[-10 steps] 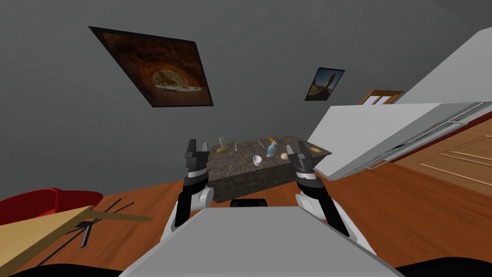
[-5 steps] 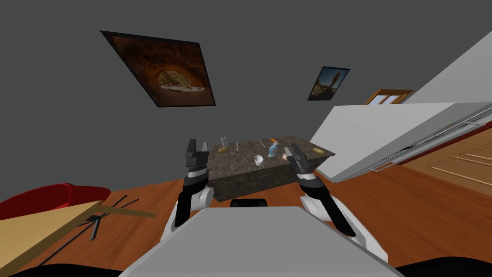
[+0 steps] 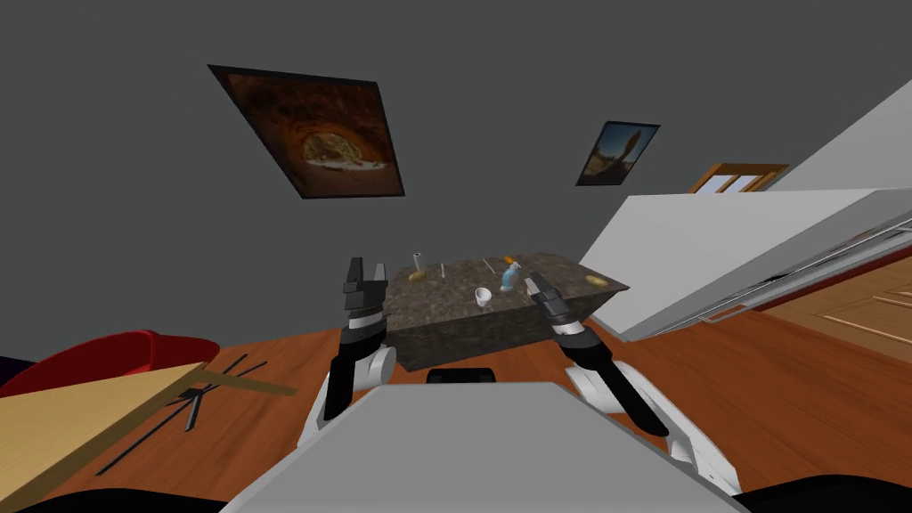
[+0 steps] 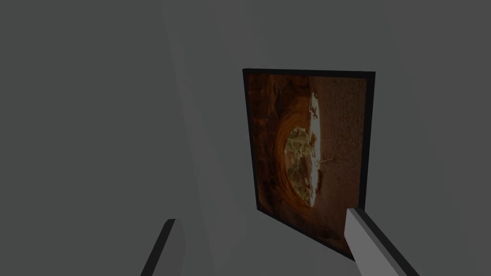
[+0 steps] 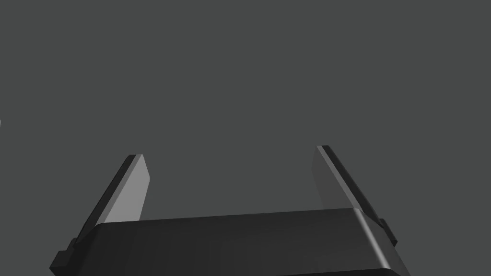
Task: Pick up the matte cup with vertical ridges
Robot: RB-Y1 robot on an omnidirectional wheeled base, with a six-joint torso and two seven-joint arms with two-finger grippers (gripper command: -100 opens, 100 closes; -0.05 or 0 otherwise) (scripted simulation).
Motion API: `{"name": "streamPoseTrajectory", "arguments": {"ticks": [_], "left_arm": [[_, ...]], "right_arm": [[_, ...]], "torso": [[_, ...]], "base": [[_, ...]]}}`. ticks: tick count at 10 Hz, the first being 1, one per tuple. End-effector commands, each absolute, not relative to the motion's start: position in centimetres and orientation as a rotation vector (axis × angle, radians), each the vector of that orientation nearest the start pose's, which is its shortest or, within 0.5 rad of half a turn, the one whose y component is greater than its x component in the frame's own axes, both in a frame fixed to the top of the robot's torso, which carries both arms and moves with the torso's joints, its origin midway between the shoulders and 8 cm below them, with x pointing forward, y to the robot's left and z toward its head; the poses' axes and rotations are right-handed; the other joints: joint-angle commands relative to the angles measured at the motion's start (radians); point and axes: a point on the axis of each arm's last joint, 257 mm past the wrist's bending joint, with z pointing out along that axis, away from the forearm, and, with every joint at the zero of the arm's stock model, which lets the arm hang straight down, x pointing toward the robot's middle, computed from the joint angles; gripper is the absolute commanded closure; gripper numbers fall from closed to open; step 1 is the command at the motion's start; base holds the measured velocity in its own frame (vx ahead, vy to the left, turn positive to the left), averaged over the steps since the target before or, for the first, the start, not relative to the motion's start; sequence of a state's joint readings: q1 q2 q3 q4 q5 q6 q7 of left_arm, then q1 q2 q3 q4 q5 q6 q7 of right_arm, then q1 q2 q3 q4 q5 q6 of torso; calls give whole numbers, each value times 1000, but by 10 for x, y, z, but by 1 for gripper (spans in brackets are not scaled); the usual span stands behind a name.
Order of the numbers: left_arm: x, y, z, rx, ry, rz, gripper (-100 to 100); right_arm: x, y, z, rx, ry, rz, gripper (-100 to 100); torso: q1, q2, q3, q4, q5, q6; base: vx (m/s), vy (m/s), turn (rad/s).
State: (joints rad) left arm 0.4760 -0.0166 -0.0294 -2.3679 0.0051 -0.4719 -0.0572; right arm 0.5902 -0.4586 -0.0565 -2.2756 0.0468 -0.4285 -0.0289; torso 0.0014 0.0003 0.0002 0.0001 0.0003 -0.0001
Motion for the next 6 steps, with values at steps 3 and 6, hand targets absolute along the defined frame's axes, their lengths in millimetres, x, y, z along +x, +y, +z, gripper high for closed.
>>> {"name": "streamPoseTrajectory", "arguments": {"ticks": [3,6], "left_arm": [[332,267,65,-591,550,-1307,0],[332,267,65,-591,550,-1307,0]], "right_arm": [[356,-265,-43,355,1208,1109,-100],[362,-274,-68,298,1322,1024,-100]], "torso": [[0,0,0,0,0,0],[1,0,0,0,0,0]], "base": [[-8,26,40],[-12,36,52]]}}
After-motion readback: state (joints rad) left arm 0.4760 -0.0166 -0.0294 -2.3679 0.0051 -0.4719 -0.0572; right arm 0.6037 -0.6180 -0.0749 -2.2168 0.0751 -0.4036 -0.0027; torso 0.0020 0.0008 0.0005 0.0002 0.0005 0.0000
